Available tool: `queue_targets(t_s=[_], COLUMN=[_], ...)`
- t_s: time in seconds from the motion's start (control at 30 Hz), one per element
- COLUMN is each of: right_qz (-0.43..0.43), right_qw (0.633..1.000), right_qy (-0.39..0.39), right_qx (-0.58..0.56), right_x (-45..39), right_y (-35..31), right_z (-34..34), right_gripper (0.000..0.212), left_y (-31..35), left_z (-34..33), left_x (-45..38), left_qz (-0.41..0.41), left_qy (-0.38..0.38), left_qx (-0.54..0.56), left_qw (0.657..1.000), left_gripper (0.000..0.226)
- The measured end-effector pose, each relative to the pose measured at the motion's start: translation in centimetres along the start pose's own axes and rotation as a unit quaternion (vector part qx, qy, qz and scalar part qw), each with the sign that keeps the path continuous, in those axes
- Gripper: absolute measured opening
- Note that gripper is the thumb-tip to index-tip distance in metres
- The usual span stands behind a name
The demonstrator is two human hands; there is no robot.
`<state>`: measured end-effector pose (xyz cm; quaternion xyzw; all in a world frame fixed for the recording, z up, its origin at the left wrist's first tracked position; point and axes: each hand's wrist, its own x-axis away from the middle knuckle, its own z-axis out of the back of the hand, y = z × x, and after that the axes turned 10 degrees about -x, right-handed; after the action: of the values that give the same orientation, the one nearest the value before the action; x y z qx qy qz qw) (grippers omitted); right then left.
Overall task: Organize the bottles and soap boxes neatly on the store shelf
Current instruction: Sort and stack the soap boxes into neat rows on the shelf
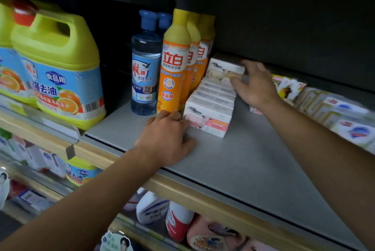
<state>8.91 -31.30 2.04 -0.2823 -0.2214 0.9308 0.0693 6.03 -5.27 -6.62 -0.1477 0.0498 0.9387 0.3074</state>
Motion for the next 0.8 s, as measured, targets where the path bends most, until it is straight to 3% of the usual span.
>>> queue_targets(t_s=[0.13, 0.43, 0.63, 0.8], right_qz=[-0.018, -0.054, -0.054, -0.057], right_qw=[1.0, 0.978, 0.982, 0.985], right_qy=[-0.016, -0.184, -0.171, -0.156], right_qx=[-0.009, 0.079, 0.062, 0.05], right_x=[6.5, 15.9, 16.2, 16.2], right_y=[0.4, 4.8, 5.6, 5.9], right_z=[1.8, 3.0, 2.6, 2.3], right_gripper=[0.056, 0.06, 0.059, 0.06], left_y=[0.5, 3.2, 8.4, 12.5], left_z=[0.8, 4.0, 7.0, 6.4], left_x=[0.3, 0.0, -5.4, -12.6], left_qz=[0.005, -0.058, -0.111, -0.092], left_qy=[0.021, 0.13, 0.135, 0.105], left_qx=[0.023, 0.132, 0.131, 0.11], left_qw=[1.0, 0.981, 0.976, 0.984], left_gripper=[0.035, 0.028, 0.033, 0.04])
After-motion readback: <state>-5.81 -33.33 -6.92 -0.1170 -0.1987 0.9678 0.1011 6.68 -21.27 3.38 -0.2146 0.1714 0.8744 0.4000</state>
